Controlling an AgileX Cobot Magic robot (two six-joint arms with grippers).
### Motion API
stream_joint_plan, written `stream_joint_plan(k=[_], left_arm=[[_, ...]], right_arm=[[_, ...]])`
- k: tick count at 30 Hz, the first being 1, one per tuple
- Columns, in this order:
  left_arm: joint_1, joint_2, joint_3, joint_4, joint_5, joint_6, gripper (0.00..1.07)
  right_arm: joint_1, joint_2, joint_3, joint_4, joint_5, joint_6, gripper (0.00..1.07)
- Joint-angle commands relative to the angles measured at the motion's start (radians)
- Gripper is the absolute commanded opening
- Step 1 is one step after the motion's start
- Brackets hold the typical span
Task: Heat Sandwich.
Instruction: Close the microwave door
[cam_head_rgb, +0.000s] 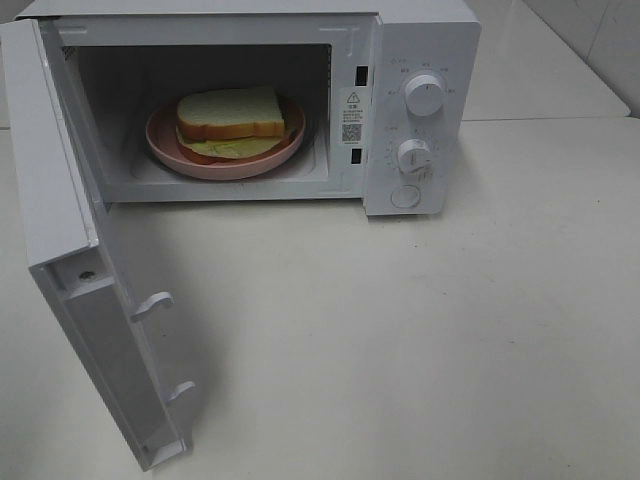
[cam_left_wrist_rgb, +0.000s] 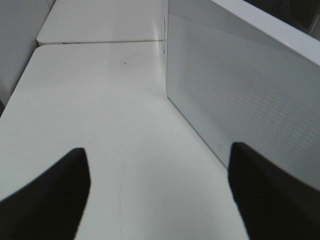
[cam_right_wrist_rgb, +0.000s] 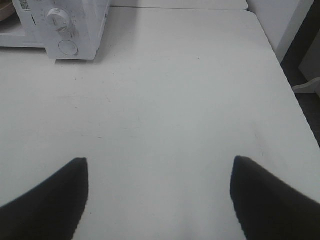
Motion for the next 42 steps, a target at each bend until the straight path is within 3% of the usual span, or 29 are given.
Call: stream_joint_plan(k=[1,2,4,5,12,25,31,39,40,42], left_arm=[[0.002,0.073,0.008,0.001,-0.047,-0.001,0.35],[0.002,0.073,0.008,0.001,-0.047,-0.001,0.35],[0.002,0.116,0.009,0.001,-0.078,-0.001,0.17],[0.002,0.161,0.009,0.000,-0.118,-0.001,0.01],[0.001,0.298,0.010,-0.002,-0.279,0.001,0.00],[0.001,0.578,0.157,-0.003,-0.899,0.001,0.00],[-0.002,0.705,0.172,-0.003,-1.062,0.000,0.00],[-0.002,0.941,0.172,0.016,-1.352,-0.081,0.00],[-0.002,0.969,0.172,0.033,-1.382,-0.096,0.00],[-0.002,1.035,0.172,0.159,-1.471,-0.149,0.00]], right_arm=[[-0.005,-0.027,0.000,0.005,-0.009,0.003,0.75],[-0.005,-0.027,0.000,0.005,-0.009,0.003,0.75],[-0.005,-0.027,0.000,0.005,-0.009,0.003,0.75],[-0.005,-0.027,0.000,0.005,-0.009,0.003,0.75],[-0.005,-0.027,0.000,0.005,-0.009,0.003,0.75],[-0.005,-0.027,0.000,0.005,-0.009,0.003,0.75],[-0.005,-0.027,0.000,0.005,-0.009,0.003,0.75],[-0.005,-0.027,0.000,0.005,-0.009,0.003,0.75],[-0.005,-0.027,0.000,0.005,-0.009,0.003,0.75],[-0.005,-0.027,0.000,0.005,-0.009,0.003,0.75]])
